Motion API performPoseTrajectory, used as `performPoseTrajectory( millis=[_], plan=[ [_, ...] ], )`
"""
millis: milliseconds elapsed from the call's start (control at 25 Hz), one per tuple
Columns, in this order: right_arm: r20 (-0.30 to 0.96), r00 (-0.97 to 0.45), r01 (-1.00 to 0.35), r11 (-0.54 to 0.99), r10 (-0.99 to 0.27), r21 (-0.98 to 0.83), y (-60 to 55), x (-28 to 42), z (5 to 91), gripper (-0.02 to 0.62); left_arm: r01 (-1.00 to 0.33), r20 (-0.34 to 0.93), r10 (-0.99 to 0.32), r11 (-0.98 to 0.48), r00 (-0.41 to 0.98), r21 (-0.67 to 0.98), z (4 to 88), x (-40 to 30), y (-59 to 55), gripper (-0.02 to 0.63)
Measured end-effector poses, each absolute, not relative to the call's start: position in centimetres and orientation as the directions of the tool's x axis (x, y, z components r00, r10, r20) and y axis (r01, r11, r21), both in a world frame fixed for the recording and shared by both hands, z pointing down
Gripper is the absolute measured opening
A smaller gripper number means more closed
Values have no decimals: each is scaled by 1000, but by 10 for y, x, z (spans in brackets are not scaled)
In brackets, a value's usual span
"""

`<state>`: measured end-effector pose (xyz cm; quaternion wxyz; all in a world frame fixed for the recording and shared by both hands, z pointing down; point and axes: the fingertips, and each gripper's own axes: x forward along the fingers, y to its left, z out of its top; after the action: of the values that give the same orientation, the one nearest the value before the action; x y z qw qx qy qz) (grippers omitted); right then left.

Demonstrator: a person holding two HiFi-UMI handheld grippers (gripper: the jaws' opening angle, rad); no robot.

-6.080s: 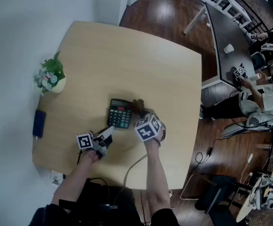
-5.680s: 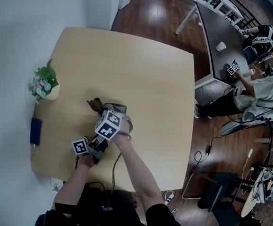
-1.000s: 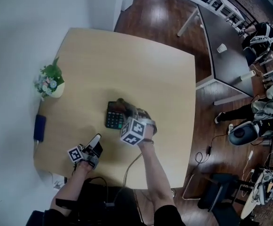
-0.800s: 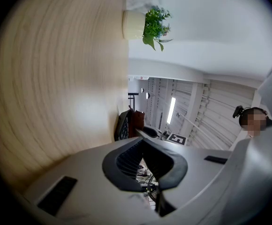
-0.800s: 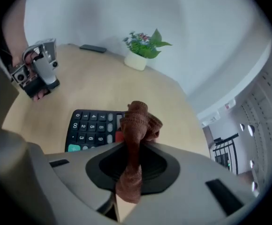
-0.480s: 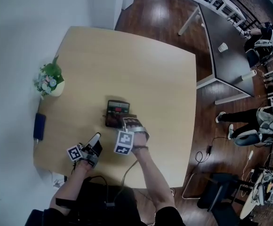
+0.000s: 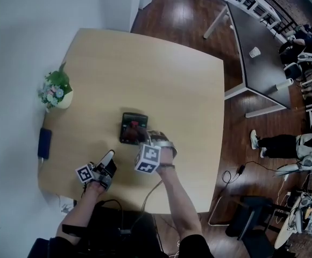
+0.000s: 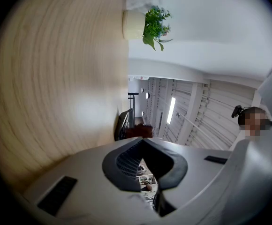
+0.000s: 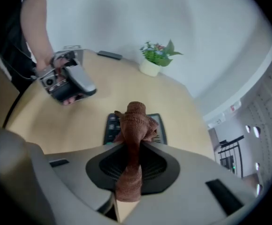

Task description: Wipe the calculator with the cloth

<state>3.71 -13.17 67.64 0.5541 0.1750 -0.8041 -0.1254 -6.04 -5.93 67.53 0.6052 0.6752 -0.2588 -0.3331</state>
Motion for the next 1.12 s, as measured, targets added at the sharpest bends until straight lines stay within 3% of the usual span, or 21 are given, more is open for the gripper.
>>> performPoseTrajectory(
  millis=[160, 400, 640, 760, 960, 1120],
  plan=[
    [814, -279, -178, 861, -509, 477, -199, 33, 670, 67, 47, -133, -755, -134, 642, 990, 676, -59, -60, 3],
    [870, -246, 1, 898, -427, 441, -145, 20, 696, 66, 53, -132, -752, -129, 646, 990, 675, -58, -60, 5],
    [915, -273, 98, 938, -296, 332, -59, 23, 716, 67, 53, -131, -752, -127, 646, 990, 676, -60, -60, 6],
    [908, -324, 9, 959, -265, 282, -64, 38, 708, 67, 53, -131, -751, -127, 647, 991, 676, -59, -60, 6],
    [816, -303, -218, 869, -493, 444, -173, 70, 668, 67, 52, -129, -754, -125, 644, 991, 677, -62, -59, 6],
    [796, -288, -207, 846, -532, 490, -212, 71, 673, 67, 52, -130, -756, -127, 642, 991, 674, -57, -59, 6]
  ],
)
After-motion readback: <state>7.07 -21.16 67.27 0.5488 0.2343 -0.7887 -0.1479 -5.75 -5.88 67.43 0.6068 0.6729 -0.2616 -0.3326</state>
